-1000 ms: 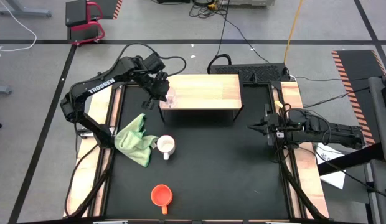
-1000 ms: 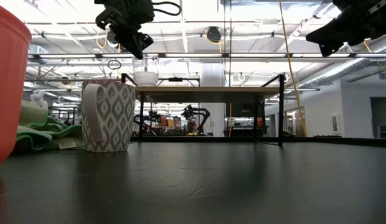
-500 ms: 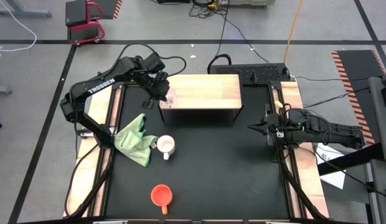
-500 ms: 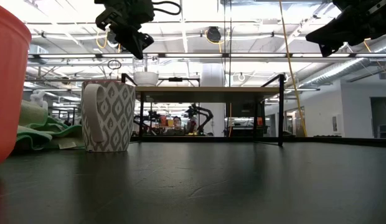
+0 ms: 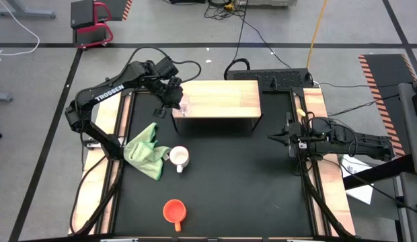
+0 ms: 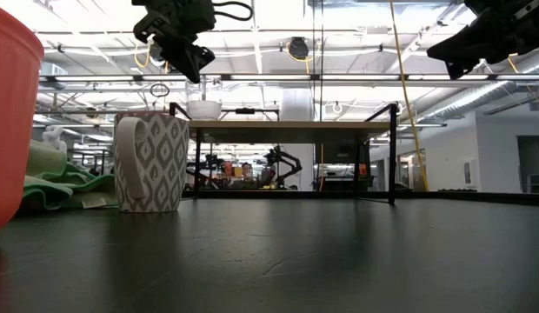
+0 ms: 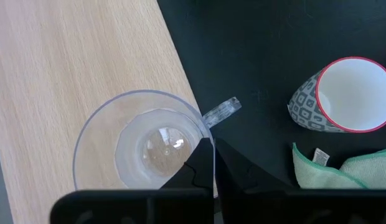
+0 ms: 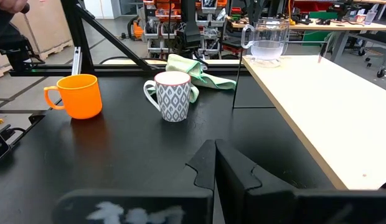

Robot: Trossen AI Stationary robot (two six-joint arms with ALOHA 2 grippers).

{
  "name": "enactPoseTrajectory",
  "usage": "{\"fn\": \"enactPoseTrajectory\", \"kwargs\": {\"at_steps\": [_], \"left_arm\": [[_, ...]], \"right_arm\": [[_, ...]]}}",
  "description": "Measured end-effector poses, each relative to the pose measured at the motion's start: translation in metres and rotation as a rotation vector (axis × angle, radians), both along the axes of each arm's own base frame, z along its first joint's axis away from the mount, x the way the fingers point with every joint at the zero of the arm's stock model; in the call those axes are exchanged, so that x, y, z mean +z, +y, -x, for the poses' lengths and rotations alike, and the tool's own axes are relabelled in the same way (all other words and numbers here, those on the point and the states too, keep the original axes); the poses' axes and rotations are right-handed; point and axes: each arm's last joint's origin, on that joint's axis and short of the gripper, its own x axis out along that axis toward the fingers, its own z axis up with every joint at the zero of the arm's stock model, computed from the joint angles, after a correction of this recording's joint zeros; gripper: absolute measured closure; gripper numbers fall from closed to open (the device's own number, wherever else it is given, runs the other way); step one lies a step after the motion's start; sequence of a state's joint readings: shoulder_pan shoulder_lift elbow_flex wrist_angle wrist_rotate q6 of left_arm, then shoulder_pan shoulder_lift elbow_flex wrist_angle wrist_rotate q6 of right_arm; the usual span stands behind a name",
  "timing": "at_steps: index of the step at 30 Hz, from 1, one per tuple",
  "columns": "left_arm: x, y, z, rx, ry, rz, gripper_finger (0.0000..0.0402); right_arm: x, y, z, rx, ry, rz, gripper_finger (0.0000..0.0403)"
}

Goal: Stack small to large cups/mugs on shelf
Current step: Put the transparent mug on the shelf

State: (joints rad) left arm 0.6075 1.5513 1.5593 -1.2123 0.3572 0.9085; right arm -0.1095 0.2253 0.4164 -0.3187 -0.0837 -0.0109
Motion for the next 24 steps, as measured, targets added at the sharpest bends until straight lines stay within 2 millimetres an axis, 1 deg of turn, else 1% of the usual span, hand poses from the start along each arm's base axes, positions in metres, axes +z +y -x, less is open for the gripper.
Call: {"fn": "enactPoseTrajectory", "kwargs": {"at_steps": [16,24], "left_arm": [[0.0007,0.0028,-0.0026,0.044,-0.012,-0.026,0.0394],[-0.0040,0.0047,-0.0027,0.086,0.033,-0.035,0.0362]], "right_arm": [[0.0000,0.0000,0.0000,0.000,0.000,0.000,0.0403],[0.0000,0.0000,0.0000,0.000,0.000,0.000,0.0403]]}}
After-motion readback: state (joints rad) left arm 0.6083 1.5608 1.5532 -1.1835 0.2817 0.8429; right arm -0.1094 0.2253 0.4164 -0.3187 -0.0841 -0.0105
